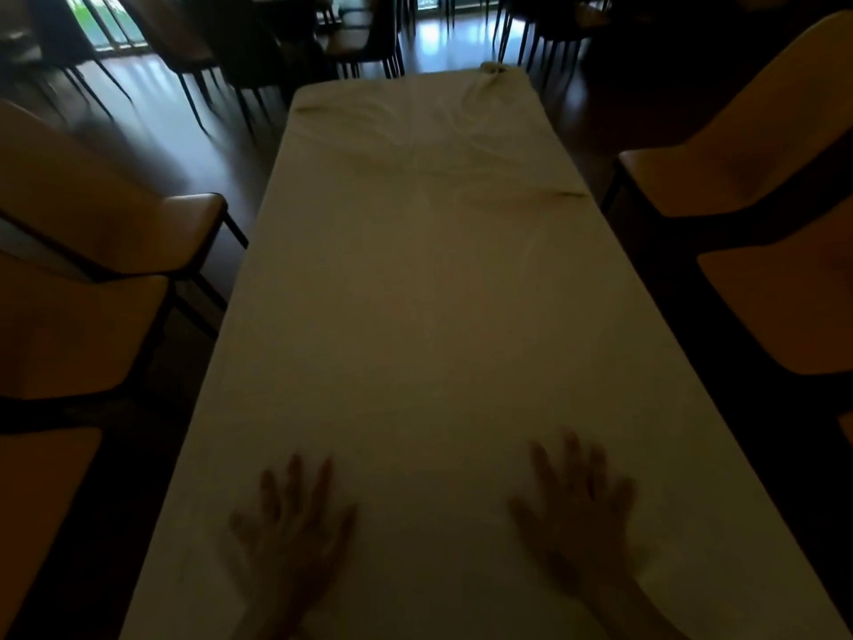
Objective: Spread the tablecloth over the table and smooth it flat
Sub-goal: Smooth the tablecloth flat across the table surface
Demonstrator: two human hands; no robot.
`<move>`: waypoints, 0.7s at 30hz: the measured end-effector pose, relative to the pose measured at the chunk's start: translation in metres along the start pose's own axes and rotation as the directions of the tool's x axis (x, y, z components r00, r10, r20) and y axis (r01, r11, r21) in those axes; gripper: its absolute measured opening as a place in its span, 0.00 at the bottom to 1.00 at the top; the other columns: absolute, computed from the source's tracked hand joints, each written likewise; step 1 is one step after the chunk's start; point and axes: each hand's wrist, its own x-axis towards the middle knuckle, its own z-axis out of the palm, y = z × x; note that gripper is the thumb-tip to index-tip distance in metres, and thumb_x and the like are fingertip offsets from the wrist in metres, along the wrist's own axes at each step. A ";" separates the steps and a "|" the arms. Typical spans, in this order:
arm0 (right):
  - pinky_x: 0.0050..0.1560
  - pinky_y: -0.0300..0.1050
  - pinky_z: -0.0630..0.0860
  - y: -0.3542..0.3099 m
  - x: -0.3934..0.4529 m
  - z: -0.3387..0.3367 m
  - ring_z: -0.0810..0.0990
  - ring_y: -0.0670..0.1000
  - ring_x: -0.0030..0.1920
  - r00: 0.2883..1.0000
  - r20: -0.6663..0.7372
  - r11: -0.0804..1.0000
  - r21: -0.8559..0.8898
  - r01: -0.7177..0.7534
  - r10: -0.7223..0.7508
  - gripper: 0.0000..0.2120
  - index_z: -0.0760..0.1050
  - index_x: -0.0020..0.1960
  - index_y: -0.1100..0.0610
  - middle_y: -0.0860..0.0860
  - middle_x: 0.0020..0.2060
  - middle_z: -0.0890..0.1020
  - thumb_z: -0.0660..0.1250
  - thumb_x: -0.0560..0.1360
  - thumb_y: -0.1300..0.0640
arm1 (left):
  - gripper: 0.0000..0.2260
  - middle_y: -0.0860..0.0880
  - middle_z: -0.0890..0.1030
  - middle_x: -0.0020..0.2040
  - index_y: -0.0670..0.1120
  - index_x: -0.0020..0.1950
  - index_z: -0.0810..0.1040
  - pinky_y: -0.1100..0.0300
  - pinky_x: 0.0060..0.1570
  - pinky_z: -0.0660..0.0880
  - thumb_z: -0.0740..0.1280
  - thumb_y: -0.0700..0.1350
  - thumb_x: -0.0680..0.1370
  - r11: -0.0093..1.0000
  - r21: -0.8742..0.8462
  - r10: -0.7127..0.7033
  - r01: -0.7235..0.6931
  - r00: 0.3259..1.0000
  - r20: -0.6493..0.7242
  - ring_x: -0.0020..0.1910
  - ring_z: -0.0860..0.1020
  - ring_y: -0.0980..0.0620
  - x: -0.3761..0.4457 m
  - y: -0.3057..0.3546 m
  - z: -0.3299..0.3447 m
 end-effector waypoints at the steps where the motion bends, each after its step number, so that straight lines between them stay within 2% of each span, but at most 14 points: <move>1: 0.68 0.73 0.53 -0.001 -0.007 0.000 0.56 0.65 0.78 1.000 0.014 1.000 -0.001 -0.007 0.007 0.38 0.55 0.78 0.38 0.54 0.80 0.56 0.53 0.71 0.26 | 0.35 0.56 0.29 0.77 0.70 0.73 0.30 0.29 0.69 0.49 0.37 0.76 0.68 1.000 0.001 -0.001 0.001 1.000 -0.015 0.79 0.35 0.43 -0.003 -0.003 0.002; 4: 0.65 0.73 0.57 0.001 -0.022 0.008 0.59 0.65 0.76 1.000 -0.004 0.999 -0.013 -0.029 0.029 0.39 0.61 0.77 0.40 0.55 0.79 0.61 0.56 0.70 0.26 | 0.36 0.56 0.26 0.75 0.69 0.71 0.27 0.30 0.71 0.48 0.35 0.76 0.66 1.000 0.003 -0.024 0.024 1.000 0.005 0.78 0.34 0.43 -0.015 -0.006 0.002; 7: 0.62 0.76 0.60 -0.001 -0.034 0.009 0.61 0.65 0.74 0.999 -0.002 0.999 -0.011 -0.038 0.038 0.37 0.62 0.76 0.40 0.56 0.77 0.64 0.50 0.71 0.25 | 0.37 0.56 0.24 0.74 0.69 0.70 0.25 0.30 0.71 0.48 0.34 0.76 0.64 0.999 0.026 -0.029 0.028 0.997 0.067 0.78 0.32 0.43 -0.029 -0.013 0.005; 8: 0.62 0.76 0.60 -0.002 -0.038 0.011 0.62 0.66 0.74 1.000 0.003 1.000 -0.005 -0.017 0.017 0.37 0.62 0.76 0.41 0.57 0.77 0.65 0.47 0.73 0.25 | 0.38 0.56 0.27 0.76 0.69 0.72 0.28 0.29 0.69 0.49 0.37 0.77 0.65 0.999 0.024 -0.044 0.042 0.994 0.103 0.78 0.35 0.43 -0.036 -0.015 0.004; 10: 0.61 0.75 0.59 -0.001 -0.046 0.013 0.61 0.66 0.74 1.000 0.011 1.000 -0.007 0.028 -0.028 0.38 0.63 0.76 0.43 0.58 0.76 0.66 0.42 0.73 0.25 | 0.39 0.52 0.47 0.82 0.67 0.78 0.45 0.27 0.64 0.56 0.45 0.77 0.69 0.997 0.043 -0.074 0.067 0.981 0.180 0.79 0.49 0.41 -0.045 -0.023 0.004; 11: 0.62 0.75 0.59 0.003 -0.048 0.016 0.58 0.65 0.76 0.999 0.011 0.999 -0.028 0.043 -0.043 0.38 0.63 0.76 0.43 0.58 0.75 0.66 0.41 0.73 0.26 | 0.40 0.50 0.52 0.81 0.64 0.79 0.49 0.28 0.62 0.57 0.45 0.77 0.69 0.997 0.055 -0.066 0.058 0.986 0.154 0.77 0.53 0.40 -0.046 -0.027 0.005; 12: 0.62 0.74 0.58 0.009 -0.048 0.016 0.56 0.64 0.77 0.998 0.002 0.997 -0.046 0.057 -0.057 0.38 0.63 0.75 0.43 0.57 0.76 0.66 0.41 0.73 0.26 | 0.43 0.51 0.49 0.82 0.63 0.80 0.44 0.29 0.64 0.56 0.42 0.78 0.67 0.992 0.109 -0.081 0.064 0.984 0.160 0.78 0.51 0.40 -0.045 -0.032 0.000; 13: 0.63 0.73 0.58 0.016 -0.044 0.009 0.56 0.63 0.77 0.999 -0.004 0.997 -0.052 0.053 -0.054 0.37 0.63 0.75 0.43 0.57 0.76 0.64 0.42 0.74 0.26 | 0.44 0.52 0.41 0.81 0.63 0.78 0.37 0.30 0.67 0.54 0.38 0.78 0.64 0.988 0.118 -0.117 0.102 0.985 0.126 0.79 0.46 0.40 -0.042 -0.037 -0.003; 14: 0.64 0.72 0.57 0.028 -0.036 0.000 0.56 0.64 0.76 0.999 -0.024 0.998 -0.063 0.022 -0.023 0.36 0.62 0.76 0.41 0.56 0.79 0.59 0.44 0.74 0.27 | 0.43 0.51 0.38 0.81 0.63 0.78 0.36 0.29 0.69 0.54 0.35 0.76 0.63 0.984 0.071 -0.168 0.161 0.979 0.114 0.79 0.45 0.38 -0.040 -0.041 -0.008; 15: 0.68 0.72 0.54 0.042 -0.028 -0.010 0.52 0.64 0.77 0.998 -0.044 0.996 -0.076 -0.043 0.040 0.34 0.56 0.78 0.39 0.54 0.80 0.48 0.47 0.75 0.28 | 0.42 0.49 0.42 0.82 0.63 0.79 0.41 0.28 0.69 0.55 0.36 0.75 0.65 0.978 0.005 -0.207 0.207 0.978 0.037 0.79 0.47 0.35 -0.034 -0.049 -0.011; 16: 0.71 0.72 0.51 0.058 -0.021 -0.016 0.45 0.63 0.79 0.994 -0.023 0.991 -0.074 -0.109 0.107 0.34 0.47 0.79 0.37 0.52 0.79 0.36 0.47 0.76 0.28 | 0.39 0.47 0.47 0.82 0.63 0.79 0.47 0.26 0.68 0.56 0.39 0.74 0.69 0.965 -0.058 -0.256 0.255 0.966 -0.023 0.78 0.50 0.33 -0.031 -0.058 -0.011; 17: 0.73 0.72 0.48 0.074 -0.017 -0.020 0.39 0.63 0.79 0.986 -0.003 0.984 -0.048 -0.170 0.170 0.35 0.39 0.79 0.36 0.51 0.77 0.30 0.44 0.76 0.28 | 0.36 0.47 0.47 0.82 0.65 0.79 0.46 0.25 0.68 0.55 0.38 0.74 0.72 0.952 -0.048 -0.303 0.301 0.953 -0.030 0.79 0.49 0.34 -0.030 -0.066 -0.010; 19: 0.74 0.71 0.47 0.097 -0.017 -0.017 0.37 0.62 0.79 0.977 -0.006 0.976 -0.029 -0.216 0.215 0.38 0.33 0.77 0.36 0.53 0.79 0.34 0.40 0.72 0.27 | 0.36 0.51 0.39 0.82 0.67 0.76 0.35 0.26 0.69 0.52 0.36 0.76 0.69 0.939 -0.018 -0.344 0.344 0.939 0.000 0.80 0.41 0.41 -0.035 -0.077 -0.007; 21: 0.74 0.70 0.47 0.108 -0.027 -0.011 0.38 0.60 0.79 0.979 0.008 0.978 -0.039 -0.204 0.204 0.37 0.31 0.75 0.33 0.51 0.80 0.37 0.39 0.71 0.26 | 0.36 0.54 0.36 0.81 0.67 0.74 0.31 0.27 0.69 0.52 0.38 0.76 0.69 0.940 -0.003 -0.342 0.342 0.940 0.015 0.80 0.39 0.44 -0.036 -0.087 0.000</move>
